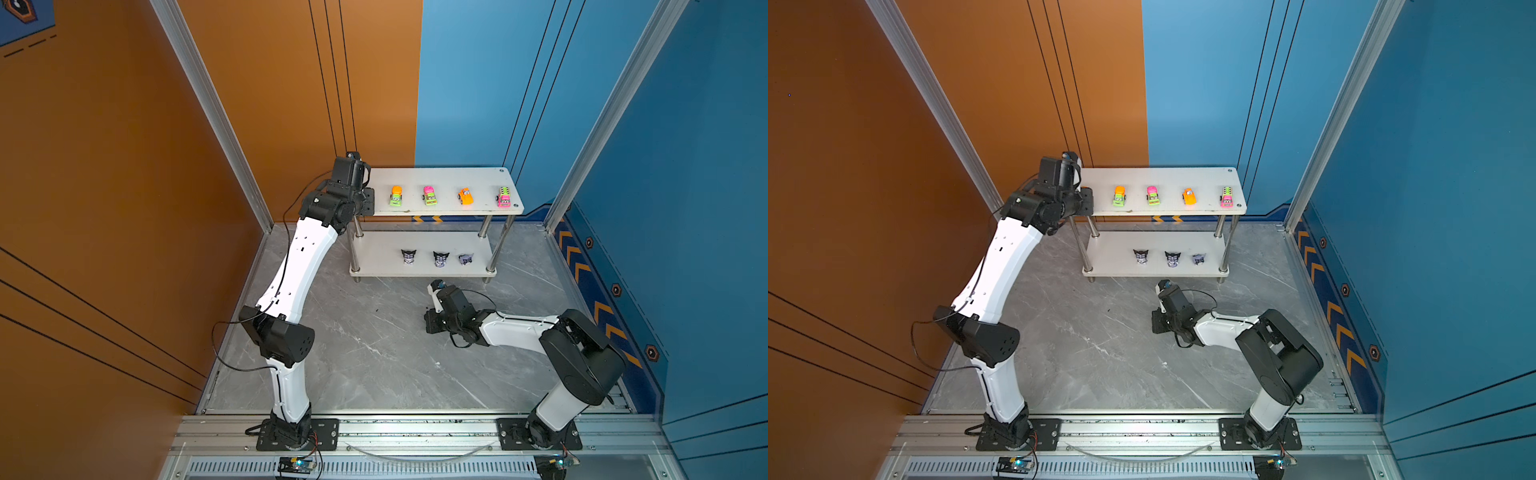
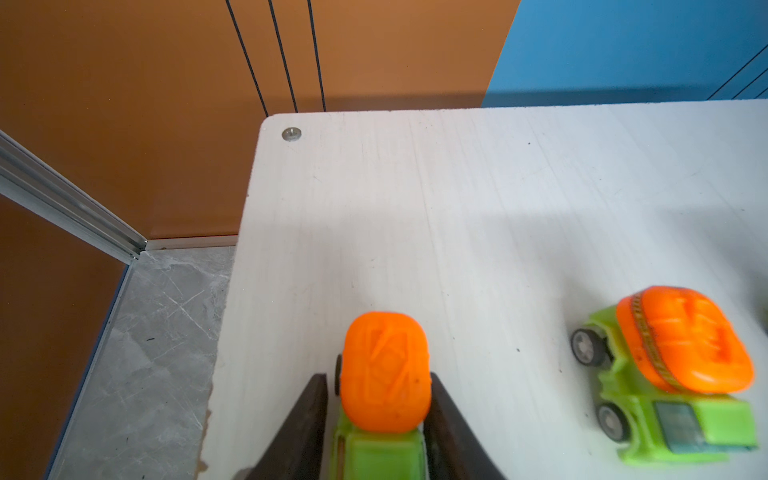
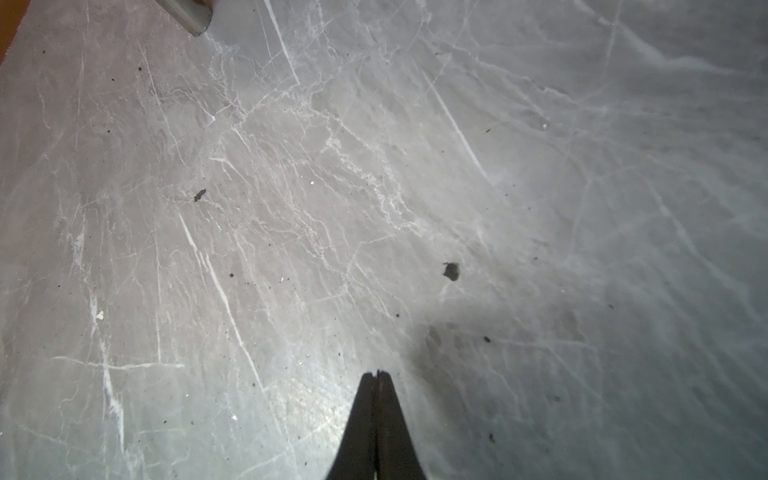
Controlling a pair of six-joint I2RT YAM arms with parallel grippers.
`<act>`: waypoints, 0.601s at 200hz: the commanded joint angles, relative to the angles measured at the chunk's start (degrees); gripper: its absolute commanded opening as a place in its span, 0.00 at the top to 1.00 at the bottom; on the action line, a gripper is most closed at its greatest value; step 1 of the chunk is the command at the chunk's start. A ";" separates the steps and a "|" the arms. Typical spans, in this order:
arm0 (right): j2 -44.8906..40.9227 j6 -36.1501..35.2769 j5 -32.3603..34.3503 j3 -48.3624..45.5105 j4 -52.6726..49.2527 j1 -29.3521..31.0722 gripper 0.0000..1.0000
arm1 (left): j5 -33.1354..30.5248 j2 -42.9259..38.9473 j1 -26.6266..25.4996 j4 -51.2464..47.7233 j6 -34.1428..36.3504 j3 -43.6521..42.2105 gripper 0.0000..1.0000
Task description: Place and organize the plastic toys onto the shelf
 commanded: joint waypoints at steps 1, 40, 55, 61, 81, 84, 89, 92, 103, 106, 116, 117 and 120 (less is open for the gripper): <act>-0.20 0.76 1.32 -0.61 -1.50 -0.19 0.95 | 0.92 0.76 0.52 -0.29 -0.41 0.50 0.55; -0.25 0.76 1.27 -0.61 -1.50 -0.20 0.95 | 0.88 0.54 0.49 -0.36 -0.48 1.06 0.47; -0.07 0.76 1.22 -0.61 -1.48 -0.24 0.95 | 0.64 0.13 0.36 -0.35 -0.41 1.66 0.43; -0.05 0.76 1.23 -0.61 -1.42 -0.19 0.95 | 0.45 -0.17 0.28 -0.29 -0.32 1.86 0.40; 0.00 0.86 1.21 -0.61 -1.42 -0.20 0.95 | -0.91 -2.00 -0.39 -0.36 0.41 2.74 0.31; -0.03 0.85 1.24 -0.61 -1.42 -0.24 0.95 | -1.20 -2.40 -0.56 -0.34 0.58 2.87 0.31; -0.15 0.85 1.14 -0.61 -1.42 -0.20 0.95 | -1.82 -3.07 -0.83 -0.35 0.92 2.95 0.30; -0.28 0.77 1.21 -0.63 -1.42 -0.23 0.94 | -2.22 -3.50 -1.01 -0.29 1.10 3.06 0.30; -0.77 0.64 1.47 -0.57 -1.70 -0.27 0.94 | -3.92 -5.67 -1.74 -0.21 1.70 3.18 0.25; -0.97 0.52 1.54 -0.61 -1.86 -0.31 0.94 | -4.36 -6.24 -1.89 -0.19 1.85 3.19 0.24; -2.04 0.33 1.98 -0.74 -2.28 -0.42 0.93 | -5.69 -8.36 -2.55 -0.10 2.35 2.98 0.08; -2.25 0.28 2.06 -0.76 -2.33 -0.42 0.93 | -5.77 -8.60 -2.59 -0.15 2.42 2.95 0.03; -2.64 0.24 2.19 -0.85 -2.40 -0.49 0.93 | -5.99 -9.29 -2.67 0.01 2.61 2.82 0.02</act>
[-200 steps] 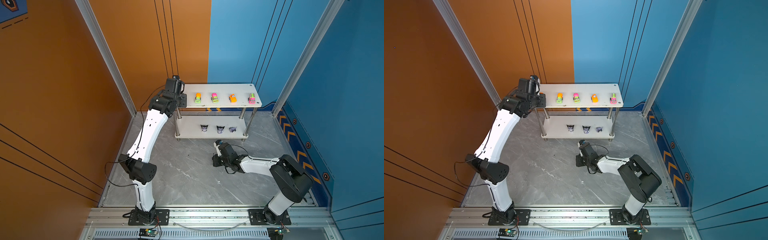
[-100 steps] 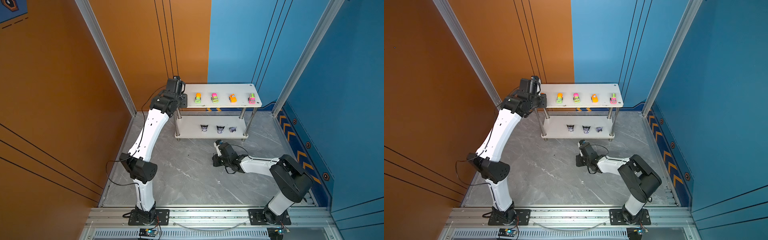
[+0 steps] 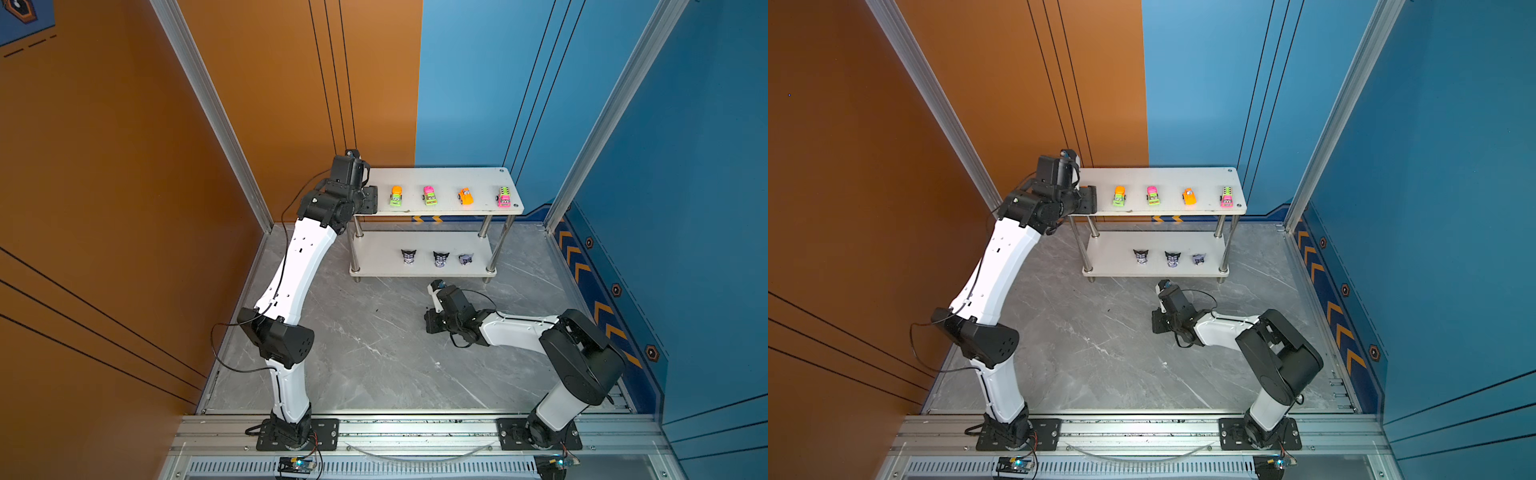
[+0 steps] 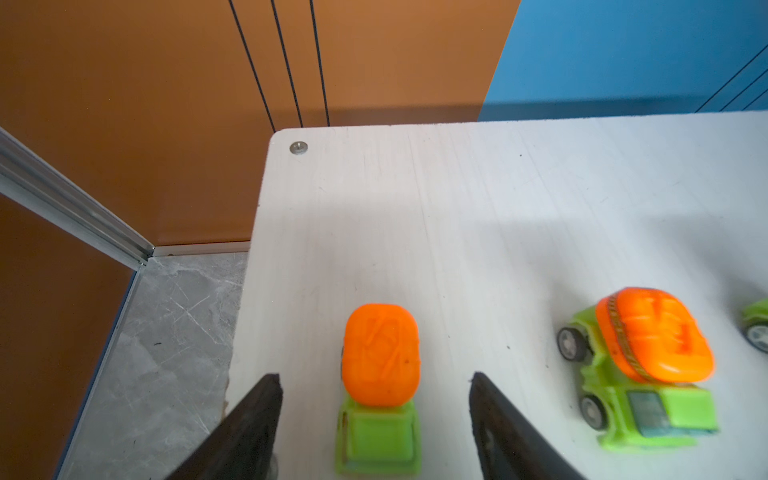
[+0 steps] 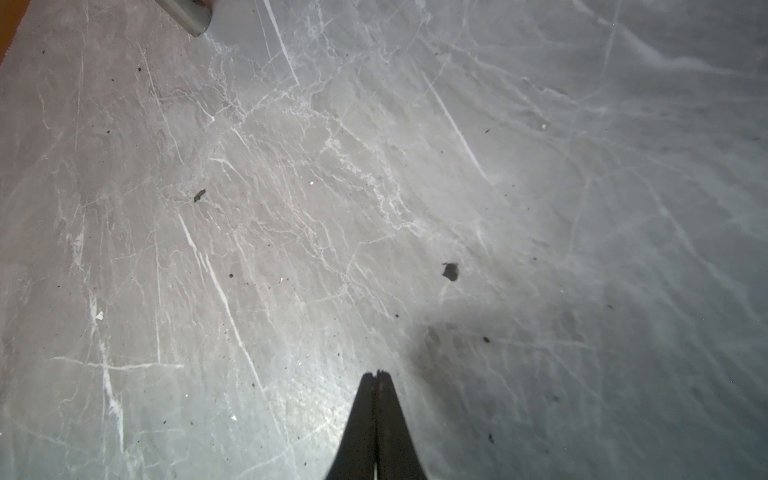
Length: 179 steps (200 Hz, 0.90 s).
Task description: Place and organize the plastic toys onto the shelf
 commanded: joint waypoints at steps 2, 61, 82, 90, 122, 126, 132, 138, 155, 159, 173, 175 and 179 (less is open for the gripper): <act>-2.94 0.19 2.26 -0.93 -2.39 -0.50 0.93 | -4.28 -7.73 -1.66 0.50 1.61 1.83 0.02; -20.80 -4.32 12.27 -3.36 -9.43 -0.91 0.87 | -7.84 -27.22 -7.55 15.55 5.26 -23.76 0.02; -28.57 -5.99 18.46 -4.39 -13.26 -1.20 0.78 | -7.64 -32.68 -11.02 21.84 6.14 -35.25 0.02; -31.42 -6.45 20.17 -5.00 -14.14 -1.46 0.72 | -7.51 -34.29 -12.31 24.20 6.43 -39.06 0.02; -41.82 -7.74 26.25 -8.54 -15.75 -2.35 0.48 | -7.69 -39.10 -17.34 33.81 6.84 -53.88 0.02; -42.77 -7.79 27.31 -8.88 -16.05 -2.43 0.44 | -7.71 -39.61 -17.69 35.28 7.06 -55.83 0.02; -44.02 -7.81 28.69 -9.37 -16.53 -2.73 0.40 | -7.68 -40.75 -18.09 37.62 7.46 -58.88 0.02; -45.01 -7.85 30.26 -9.78 -17.05 -2.94 0.36 | -7.93 -41.61 -18.28 39.50 7.39 -61.81 0.02; -46.46 -8.29 33.03 -10.44 -18.62 -3.95 0.27 | -7.96 -42.77 -18.06 46.24 7.06 -68.93 0.02; -46.60 -8.56 33.54 -10.60 -18.92 -4.24 0.05 | -7.94 -42.67 -17.93 47.06 7.13 -70.23 0.02; -46.48 -8.89 35.61 -10.87 -19.83 -5.27 0.00 | -7.05 -41.74 -17.45 49.82 7.96 -73.50 0.02; -46.37 -8.88 35.80 -10.98 -19.94 -5.37 0.00 | -6.99 -41.55 -17.37 50.26 8.08 -74.42 0.02; -46.31 -8.86 36.54 -10.98 -20.14 -5.57 0.00 | -7.03 -41.07 -17.21 50.90 8.30 -75.95 0.02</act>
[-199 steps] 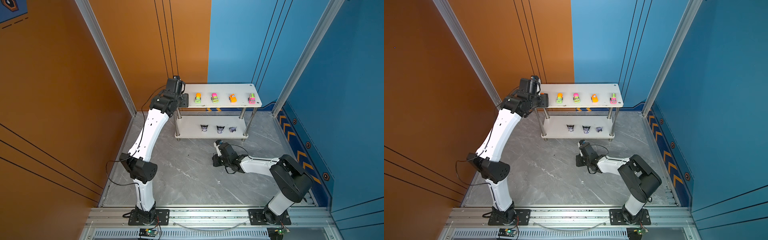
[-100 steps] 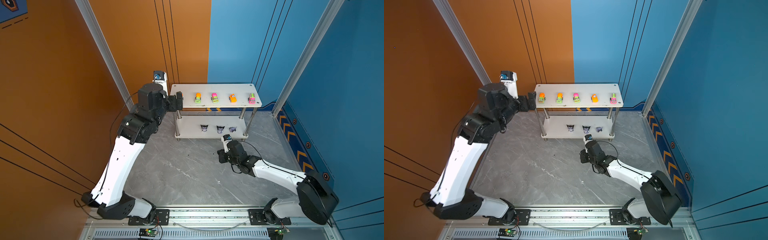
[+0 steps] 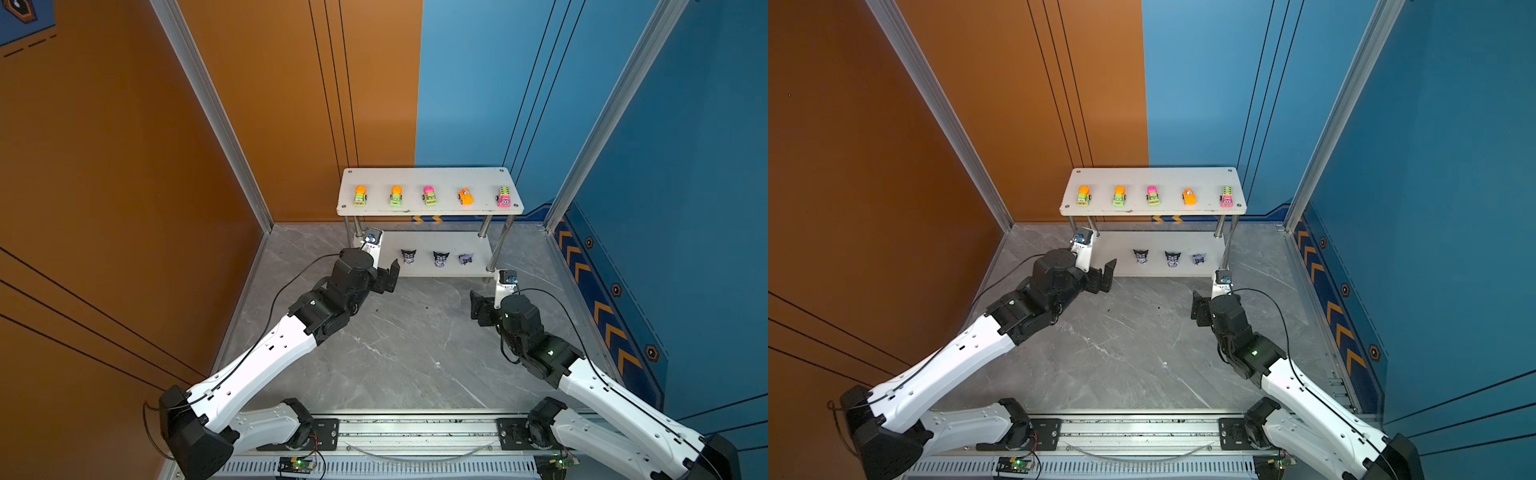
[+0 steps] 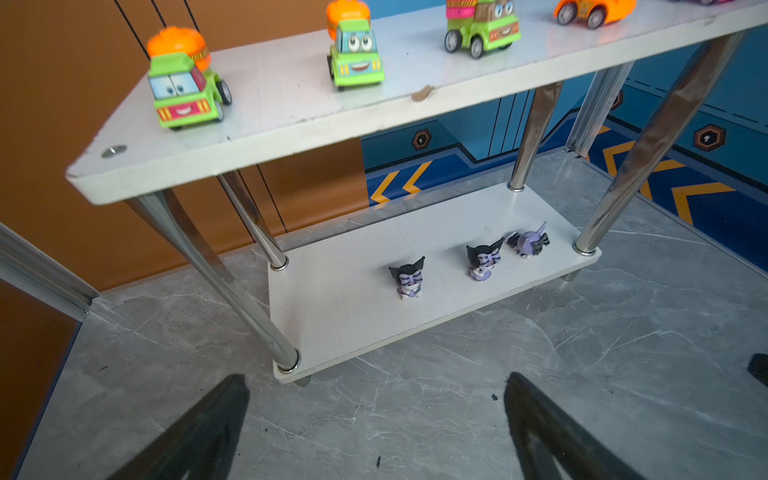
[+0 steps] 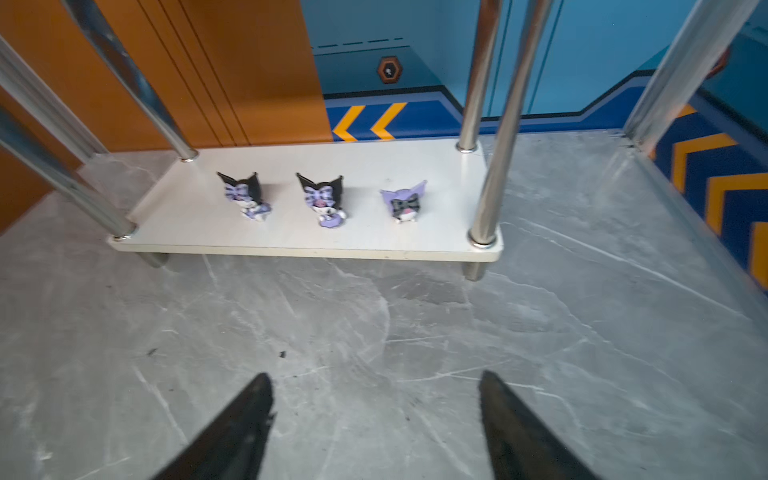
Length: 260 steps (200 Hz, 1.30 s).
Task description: Place and organize the plastic toys onto the shelf
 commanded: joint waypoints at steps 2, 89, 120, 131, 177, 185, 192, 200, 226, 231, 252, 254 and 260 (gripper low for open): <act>0.05 -0.98 7.40 -1.39 -4.26 -1.38 0.00 | 0.07 -0.07 0.72 11.04 1.80 -5.32 0.02; -3.98 0.57 13.65 -7.60 0.43 -5.13 0.00 | -5.42 8.65 3.24 31.80 -2.39 -24.10 0.02; -5.24 -2.09 11.46 -11.36 6.27 -6.18 0.00 | -9.72 7.80 3.40 38.07 -3.58 -30.84 0.02; -5.31 -6.80 9.47 -14.63 13.07 -6.41 0.00 | -11.72 7.34 3.58 38.12 -3.36 -32.34 0.02; -4.70 -7.95 12.08 -13.20 10.28 -7.34 0.00 | -16.60 -0.21 4.42 38.08 -0.57 -40.19 0.02; -4.47 -8.30 13.16 -12.96 9.85 -7.43 0.00 | -13.82 -3.27 6.10 38.57 -1.97 -42.36 0.02; -4.23 -8.55 14.20 -12.77 9.49 -7.56 0.00 | -11.30 -6.19 7.85 38.95 -3.31 -44.54 0.02; -4.01 -9.09 15.15 -12.62 9.18 -7.73 0.00 | -8.03 -9.83 9.88 39.50 -4.70 -47.09 0.02; -2.82 -13.81 14.73 -14.38 12.49 -8.85 0.00 | 3.09 -22.41 15.77 45.14 -6.70 -56.87 0.02; -2.16 -14.09 14.80 -15.17 13.94 -9.05 0.00 | 4.93 -25.48 16.47 45.74 -6.63 -58.42 0.02; 1.99 -13.39 15.39 -17.65 18.51 -11.40 0.00 | 3.95 -39.37 17.63 36.71 -7.04 -59.75 0.02; 2.48 -13.31 15.42 -17.86 19.13 -11.72 0.00 | 3.23 -40.48 17.68 35.79 -6.99 -59.30 0.02; 4.20 -12.68 15.43 -18.66 20.93 -12.85 0.00 | 1.98 -44.61 17.81 30.07 -5.92 -57.85 0.02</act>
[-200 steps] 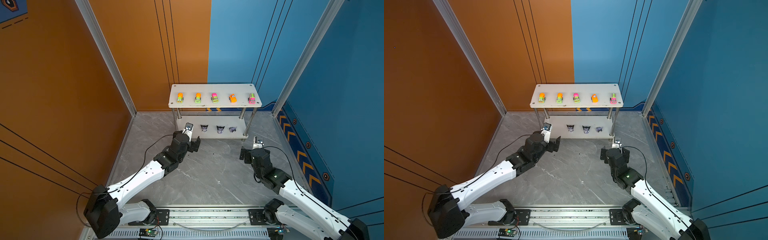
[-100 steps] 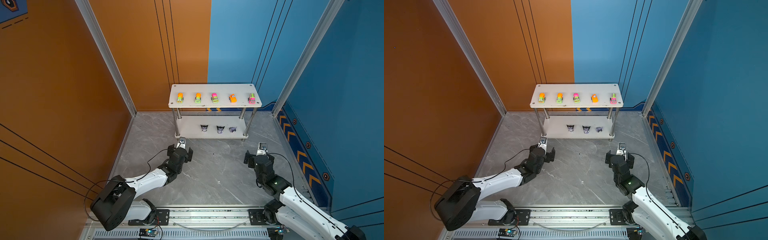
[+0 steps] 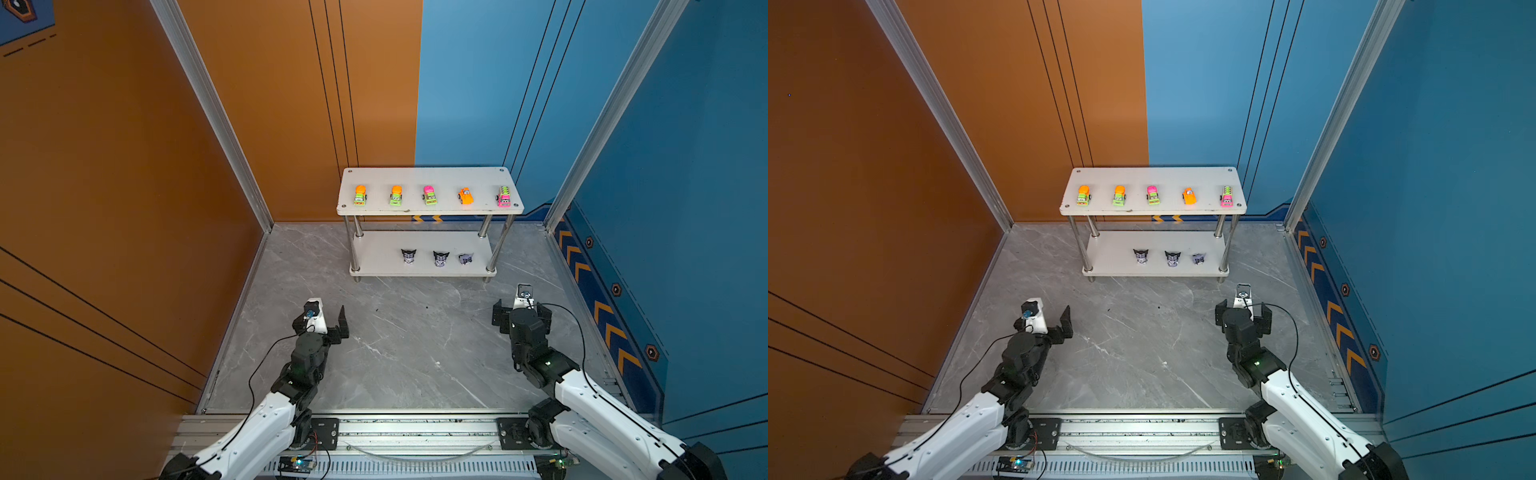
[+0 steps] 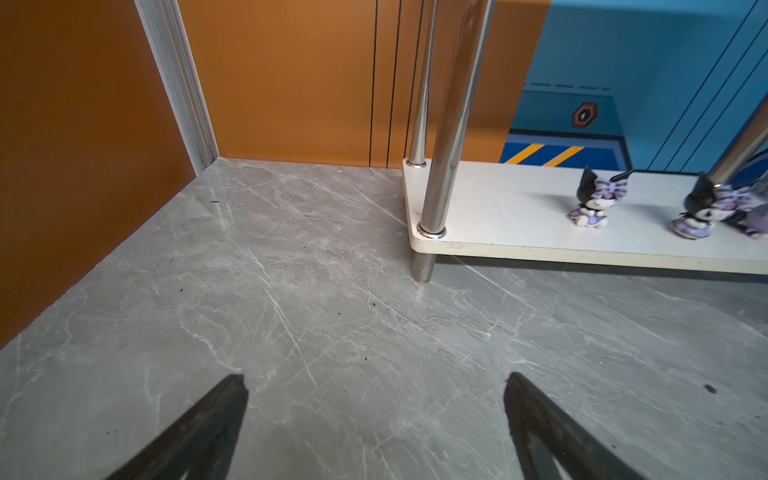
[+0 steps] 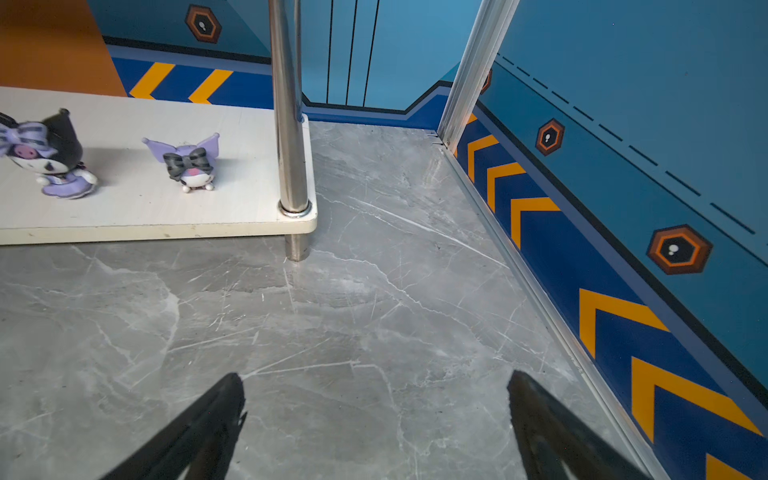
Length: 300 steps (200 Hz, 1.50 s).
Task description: Place and organize the plastic toys onto the shelf
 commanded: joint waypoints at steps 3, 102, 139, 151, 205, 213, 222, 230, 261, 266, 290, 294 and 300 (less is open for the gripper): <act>5.46 -1.06 1.69 -3.49 7.96 -3.35 0.00 | 1.58 -12.82 1.01 -12.28 0.60 2.70 0.02; 23.26 -1.52 -5.31 1.42 25.52 -13.91 0.00 | -1.42 -2.00 10.29 -3.27 11.29 -0.70 0.02; 29.92 -2.79 -13.03 0.49 38.60 -17.20 0.00 | 14.55 24.20 24.80 6.24 7.14 8.20 0.02; 37.17 -2.38 -18.47 -1.98 50.71 -19.69 0.00 | 18.74 32.92 26.31 10.27 8.22 12.04 0.02; 38.49 -1.24 -20.15 0.51 46.41 -21.24 0.00 | 22.97 52.58 25.75 24.01 8.76 16.69 0.02; 39.55 -1.37 -17.95 1.03 46.98 -20.62 0.00 | 20.16 54.77 24.50 29.56 8.98 15.64 0.02; 38.79 -1.64 -16.28 1.24 45.36 -19.75 0.00 | 22.40 57.28 24.37 34.87 9.89 15.10 0.02; 39.03 -1.69 -16.40 1.41 45.38 -19.77 0.00 | 23.43 55.46 24.37 30.32 10.17 15.74 0.02; 39.01 -1.58 -16.95 1.52 45.18 -19.99 0.00 | 21.85 55.73 23.14 27.06 11.23 17.78 0.02; 39.00 -1.52 -16.94 1.49 45.12 -20.05 0.00 | 20.95 55.58 22.99 26.17 11.16 18.17 0.02; 39.00 -1.51 -17.04 1.58 45.09 -20.08 0.00 | 19.77 55.73 22.78 25.57 10.95 18.70 0.02; 39.05 -1.50 -17.01 1.60 45.01 -20.08 0.00 | 19.69 55.79 22.74 25.52 11.00 18.66 0.02; 39.01 -1.50 -17.16 1.69 44.77 -20.14 0.00 | 19.62 55.75 22.69 25.52 11.05 18.65 0.02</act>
